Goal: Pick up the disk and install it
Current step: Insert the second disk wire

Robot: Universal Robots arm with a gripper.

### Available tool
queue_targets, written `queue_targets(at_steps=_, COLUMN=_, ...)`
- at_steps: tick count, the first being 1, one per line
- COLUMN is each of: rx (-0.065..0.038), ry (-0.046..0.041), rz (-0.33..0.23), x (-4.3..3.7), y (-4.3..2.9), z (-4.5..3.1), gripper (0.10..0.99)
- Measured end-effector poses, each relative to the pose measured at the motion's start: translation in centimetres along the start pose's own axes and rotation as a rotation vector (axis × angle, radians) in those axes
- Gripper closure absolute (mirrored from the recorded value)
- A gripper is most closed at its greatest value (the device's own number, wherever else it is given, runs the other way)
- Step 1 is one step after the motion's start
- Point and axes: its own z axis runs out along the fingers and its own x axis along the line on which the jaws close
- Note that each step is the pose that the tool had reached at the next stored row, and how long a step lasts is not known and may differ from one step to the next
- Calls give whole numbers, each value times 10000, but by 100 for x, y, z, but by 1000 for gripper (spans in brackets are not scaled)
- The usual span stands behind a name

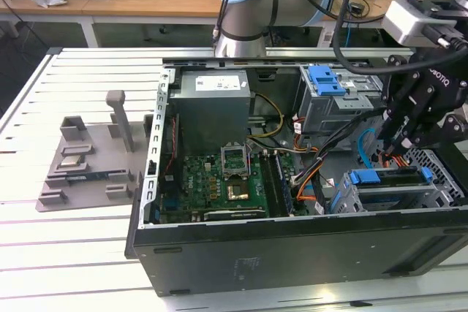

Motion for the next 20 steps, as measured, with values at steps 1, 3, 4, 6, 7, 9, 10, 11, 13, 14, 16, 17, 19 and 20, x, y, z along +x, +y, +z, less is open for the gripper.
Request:
queue_targets(at_steps=1, rx=0, ry=0, rz=0, x=0, y=0, z=0, gripper=804)
queue_targets(at_steps=3, rx=0, ry=0, rz=0, x=0, y=0, z=1, gripper=929)
queue_targets(at_steps=4, rx=0, ry=0, rz=0, x=0, y=0, z=1, gripper=929)
queue_targets(at_steps=6, rx=0, ry=0, rz=0, x=3, y=0, z=3, gripper=929)
queue_targets(at_steps=7, rx=0, ry=3, rz=1, x=14, y=1, z=4, gripper=929)
queue_targets(at_steps=9, rx=-1, ry=17, rz=1, x=65, y=4, z=4, gripper=929)
queue_targets(at_steps=10, rx=-1, ry=19, rz=2, x=113, y=7, z=8, gripper=929)
queue_targets(at_steps=11, rx=-1, ry=17, rz=0, x=156, y=4, z=28, gripper=929)
queue_targets(at_steps=13, rx=-1, ry=18, rz=2, x=159, y=-11, z=62, gripper=929)
queue_targets(at_steps=14, rx=-1, ry=17, rz=2, x=159, y=-31, z=85, gripper=929)
queue_targets(at_steps=16, rx=-3, ry=25, rz=2, x=136, y=-75, z=124, gripper=929)
queue_targets(at_steps=17, rx=-4, ry=32, rz=3, x=128, y=-89, z=135, gripper=929)
queue_targets(at_steps=19, rx=-5, ry=51, rz=5, x=128, y=-106, z=146, gripper=929)
queue_targets(at_steps=20, rx=-5, ry=61, rz=6, x=128, y=-109, z=148, gripper=929)
